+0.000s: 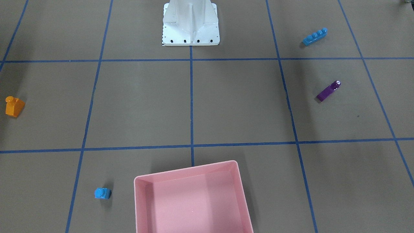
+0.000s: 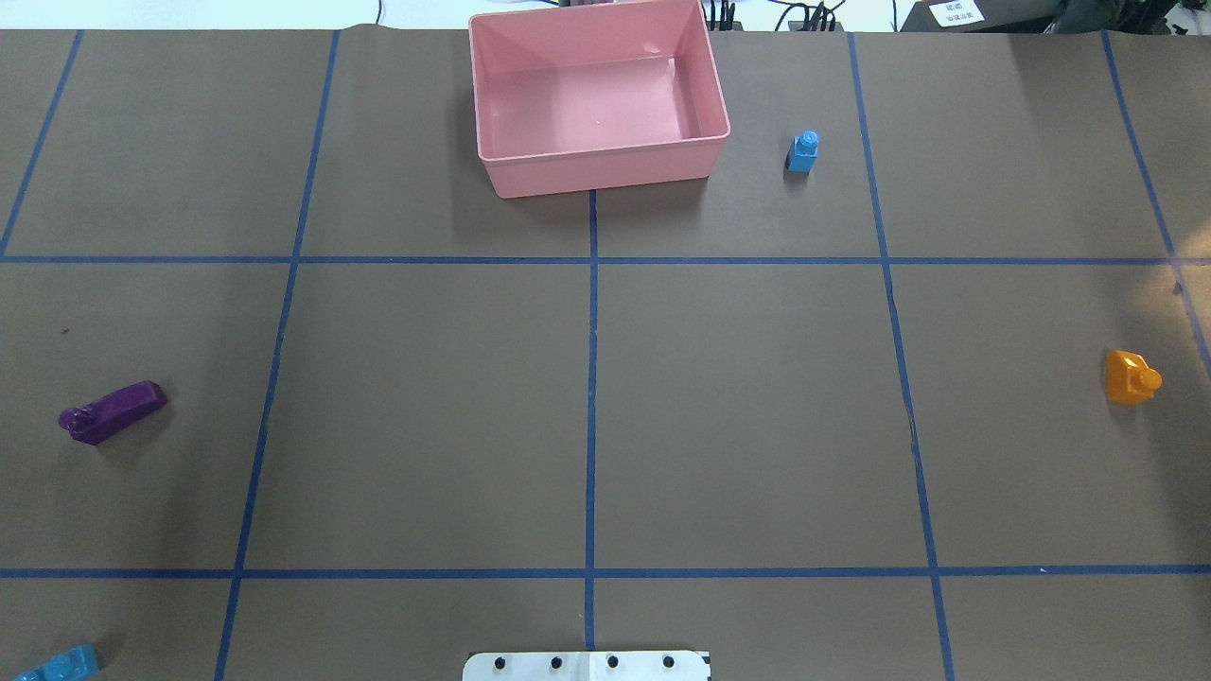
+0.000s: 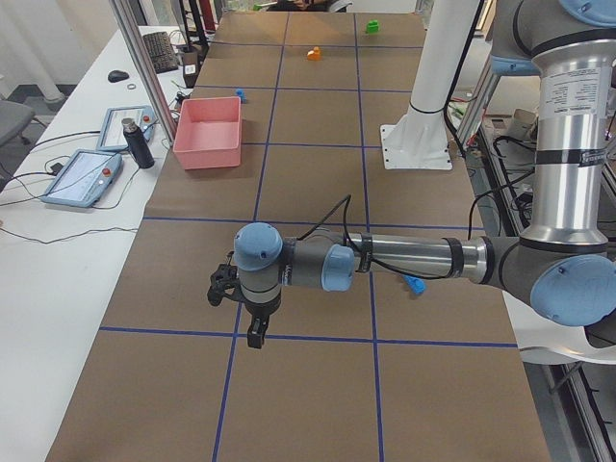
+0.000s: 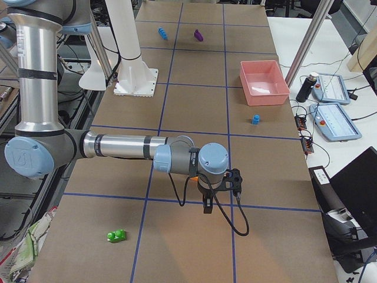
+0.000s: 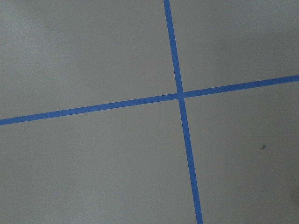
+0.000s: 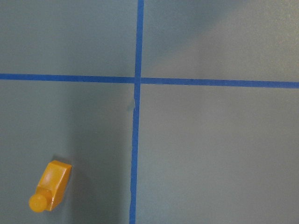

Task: Put all blocks into box

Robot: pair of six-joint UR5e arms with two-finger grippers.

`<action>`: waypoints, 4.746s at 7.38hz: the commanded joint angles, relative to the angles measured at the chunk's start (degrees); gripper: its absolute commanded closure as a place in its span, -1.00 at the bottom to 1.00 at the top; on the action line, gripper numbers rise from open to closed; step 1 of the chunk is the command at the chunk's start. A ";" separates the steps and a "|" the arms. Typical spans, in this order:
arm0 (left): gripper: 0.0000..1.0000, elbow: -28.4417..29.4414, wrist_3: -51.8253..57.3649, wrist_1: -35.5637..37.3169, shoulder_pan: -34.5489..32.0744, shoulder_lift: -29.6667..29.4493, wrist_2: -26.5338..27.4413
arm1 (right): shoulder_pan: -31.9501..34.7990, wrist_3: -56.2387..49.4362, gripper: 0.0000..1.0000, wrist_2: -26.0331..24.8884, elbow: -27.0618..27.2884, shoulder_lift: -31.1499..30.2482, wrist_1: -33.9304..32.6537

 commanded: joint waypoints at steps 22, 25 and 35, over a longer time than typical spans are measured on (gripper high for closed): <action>-1.00 -5.90 -0.17 -3.29 3.87 -0.97 -0.36 | -32.13 40.40 0.03 -2.10 -4.51 -0.45 19.17; -1.00 -6.42 -0.25 -3.12 4.13 -0.97 -2.02 | -32.58 40.14 1.00 -2.71 -2.86 -0.71 19.07; -0.99 -9.06 -12.82 -22.18 29.33 5.36 1.30 | -21.41 41.45 1.00 -1.66 15.70 12.01 18.90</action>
